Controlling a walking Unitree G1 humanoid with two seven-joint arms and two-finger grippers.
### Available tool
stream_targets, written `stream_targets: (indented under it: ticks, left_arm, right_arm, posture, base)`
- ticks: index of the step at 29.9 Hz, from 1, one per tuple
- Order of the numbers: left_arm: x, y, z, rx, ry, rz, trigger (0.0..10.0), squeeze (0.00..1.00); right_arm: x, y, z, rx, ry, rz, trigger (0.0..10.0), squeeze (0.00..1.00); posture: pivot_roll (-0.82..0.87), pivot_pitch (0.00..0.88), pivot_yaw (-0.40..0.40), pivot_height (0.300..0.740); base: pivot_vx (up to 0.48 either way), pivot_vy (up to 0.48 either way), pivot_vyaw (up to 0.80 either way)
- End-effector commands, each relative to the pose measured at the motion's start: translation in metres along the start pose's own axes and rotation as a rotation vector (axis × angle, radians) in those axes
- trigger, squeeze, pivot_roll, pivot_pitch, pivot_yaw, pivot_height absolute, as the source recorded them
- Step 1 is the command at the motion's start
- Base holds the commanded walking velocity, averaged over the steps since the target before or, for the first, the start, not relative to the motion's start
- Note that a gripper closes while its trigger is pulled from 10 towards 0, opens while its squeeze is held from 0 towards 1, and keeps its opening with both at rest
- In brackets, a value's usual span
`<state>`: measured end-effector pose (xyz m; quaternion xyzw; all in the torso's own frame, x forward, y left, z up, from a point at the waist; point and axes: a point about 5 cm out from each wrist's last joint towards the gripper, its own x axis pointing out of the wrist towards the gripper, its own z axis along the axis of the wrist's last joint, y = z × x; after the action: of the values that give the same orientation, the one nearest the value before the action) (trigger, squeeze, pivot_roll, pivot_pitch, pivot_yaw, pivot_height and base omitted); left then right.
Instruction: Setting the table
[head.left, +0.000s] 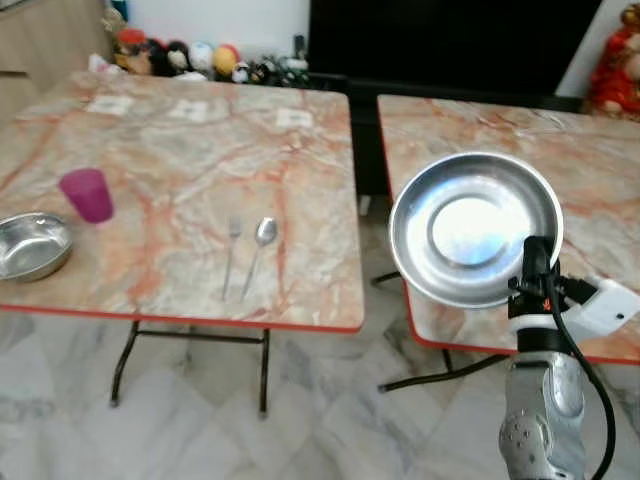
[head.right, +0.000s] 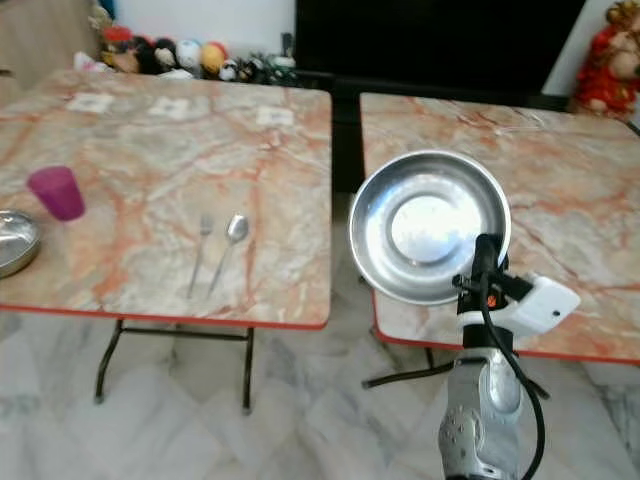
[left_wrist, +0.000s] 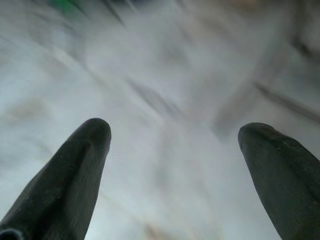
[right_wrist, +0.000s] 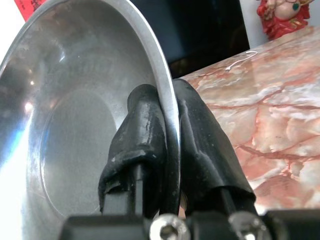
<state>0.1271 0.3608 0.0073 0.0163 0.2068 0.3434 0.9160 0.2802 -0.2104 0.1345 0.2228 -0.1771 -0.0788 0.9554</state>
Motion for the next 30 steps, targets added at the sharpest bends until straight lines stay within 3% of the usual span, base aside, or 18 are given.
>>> stream_targets:
  ticks: [1, 2, 3, 4, 5, 6, 7, 8, 12, 15, 20, 30]
  left_arm:
    - [0.0, -0.015, -0.012, 0.048, 0.07, -0.098, 10.0, 0.0]
    - [0.002, -0.026, -0.019, 0.095, 0.11, -0.147, 10.0, 0.0]
    - [0.002, -0.026, -0.019, 0.095, 0.11, -0.147, 10.0, 0.0]
    - [0.003, -0.042, -0.028, 0.127, 0.163, -0.227, 10.0, 0.0]
    - [0.001, -0.071, -0.042, 0.229, 0.229, -0.345, 10.0, 0.0]
    - [0.001, -0.071, -0.042, 0.229, 0.229, -0.345, 10.0, 0.0]
    - [-0.002, -0.087, -0.053, 0.309, 0.276, -0.403, 10.0, 0.0]
    - [-0.004, -0.094, -0.057, 0.33, 0.303, -0.424, 10.0, 0.0]
    - [-0.008, -0.113, -0.063, 0.371, 0.34, -0.485, 10.0, 0.0]
    - [-0.006, -0.13, -0.056, 0.369, 0.315, -0.525, 10.0, 0.0]
    - [-0.003, -0.137, -0.051, 0.377, 0.296, -0.529, 10.0, 0.0]
    - [-0.003, -0.125, -0.058, 0.414, 0.341, -0.516, 10.0, 0.0]
  right_arm:
    - [0.004, -0.005, 0.007, -0.011, -0.031, -0.019, 10.0, 0.0]
    - [0.005, -0.005, 0.008, -0.012, -0.035, -0.016, 10.0, 0.0]
    - [0.005, -0.005, 0.008, -0.012, -0.035, -0.016, 10.0, 0.0]
    - [0.007, -0.004, 0.009, -0.01, -0.037, -0.013, 10.0, 0.0]
    - [0.009, -0.003, 0.008, -0.004, -0.031, -0.014, 10.0, 0.0]
    - [0.009, -0.003, 0.008, -0.004, -0.031, -0.014, 10.0, 0.0]
    - [0.009, -0.003, 0.005, 0.003, -0.019, -0.025, 10.0, 0.0]
    - [0.008, -0.003, 0.003, 0.012, -0.013, -0.03, 10.0, 0.0]
    - [0.005, -0.002, -0.003, 0.026, 0.004, -0.045, 10.0, 0.0]
    - [-0.001, -0.002, -0.01, 0.038, 0.03, -0.064, 10.0, 0.0]
    - [-0.005, -0.001, -0.018, 0.031, 0.06, -0.064, 10.0, 0.0]
    - [-0.008, 0.001, -0.027, 0.089, 0.052, -0.119, 10.0, 0.0]
  posture:
    - [0.1, 0.039, -0.075, 0.74]
    - [0.1, 0.039, -0.075, 0.74]
    - [0.1, 0.039, -0.075, 0.74]
    - [0.1, 0.04, -0.077, 0.74]
    - [0.08, 0.035, -0.074, 0.74]
    - [0.08, 0.035, -0.074, 0.74]
    - [0.08, 0.034, -0.074, 0.74]
    - [0.07, 0.033, -0.065, 0.74]
    - [0.05, 0.03, -0.054, 0.74]
    - [0.04, 0.025, -0.05, 0.74]
    - [0.05, 0.015, -0.054, 0.74]
    - [0.06, 0.0, 0.01, 0.74]
  base:
    - [0.0, 0.0, 0.0]
    - [0.0, 0.0, 0.0]
    - [0.0, 0.0, 0.0]
    - [0.0, 0.0, 0.0]
    - [0.0, 0.0, 0.0]
    - [0.0, 0.0, 0.0]
    - [0.0, 0.0, 0.0]
    - [0.0, 0.0, 0.0]
    - [0.0, -0.074, 0.0]
    - [0.0, -0.35, 0.0]
    - [0.0, -0.4, 0.0]
    - [0.0, -0.435, 0.0]
